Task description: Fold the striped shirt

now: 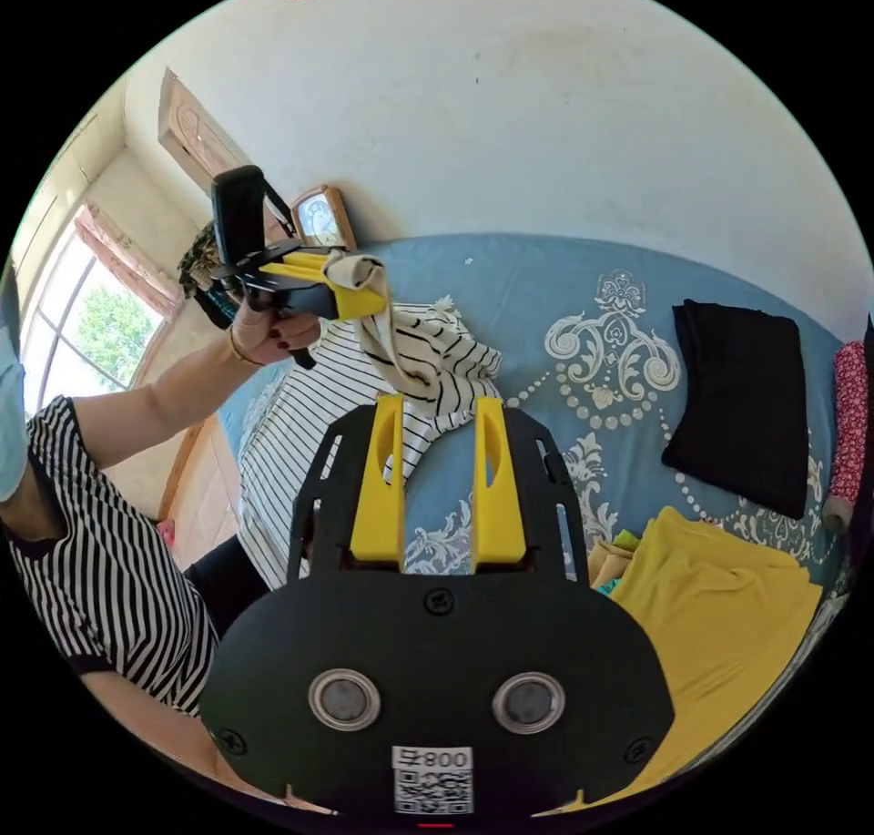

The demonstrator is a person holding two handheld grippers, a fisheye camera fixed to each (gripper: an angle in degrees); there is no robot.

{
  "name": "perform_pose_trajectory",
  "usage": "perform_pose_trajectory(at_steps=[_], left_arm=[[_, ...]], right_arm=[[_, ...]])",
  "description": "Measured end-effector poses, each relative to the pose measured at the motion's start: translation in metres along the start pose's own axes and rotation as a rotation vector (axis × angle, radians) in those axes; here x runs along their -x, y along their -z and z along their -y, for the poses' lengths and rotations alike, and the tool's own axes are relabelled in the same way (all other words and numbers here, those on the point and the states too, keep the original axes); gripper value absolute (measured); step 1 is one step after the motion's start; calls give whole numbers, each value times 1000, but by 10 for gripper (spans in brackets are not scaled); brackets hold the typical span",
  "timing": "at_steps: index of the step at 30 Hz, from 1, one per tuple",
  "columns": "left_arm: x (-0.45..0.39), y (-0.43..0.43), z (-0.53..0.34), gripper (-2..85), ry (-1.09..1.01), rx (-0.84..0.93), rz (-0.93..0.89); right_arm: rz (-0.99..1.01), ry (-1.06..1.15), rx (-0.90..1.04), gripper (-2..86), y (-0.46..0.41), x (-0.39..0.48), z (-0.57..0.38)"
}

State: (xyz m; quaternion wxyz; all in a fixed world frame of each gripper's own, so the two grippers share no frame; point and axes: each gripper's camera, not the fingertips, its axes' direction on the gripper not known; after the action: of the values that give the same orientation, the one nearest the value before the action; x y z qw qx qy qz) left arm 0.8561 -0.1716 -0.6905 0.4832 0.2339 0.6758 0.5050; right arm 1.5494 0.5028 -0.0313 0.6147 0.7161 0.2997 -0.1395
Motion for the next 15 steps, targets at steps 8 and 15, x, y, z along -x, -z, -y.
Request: perform_pose_trajectory(at_steps=[8, 15], left_arm=[[3, 25, -16, 31, 36, -23, -27], [10, 52, -33, 30, 73, -41, -58]], right_arm=[[57, 43, -84, 54, 27, 20, -26], [64, 93, -136, 15, 61, 57, -38]])
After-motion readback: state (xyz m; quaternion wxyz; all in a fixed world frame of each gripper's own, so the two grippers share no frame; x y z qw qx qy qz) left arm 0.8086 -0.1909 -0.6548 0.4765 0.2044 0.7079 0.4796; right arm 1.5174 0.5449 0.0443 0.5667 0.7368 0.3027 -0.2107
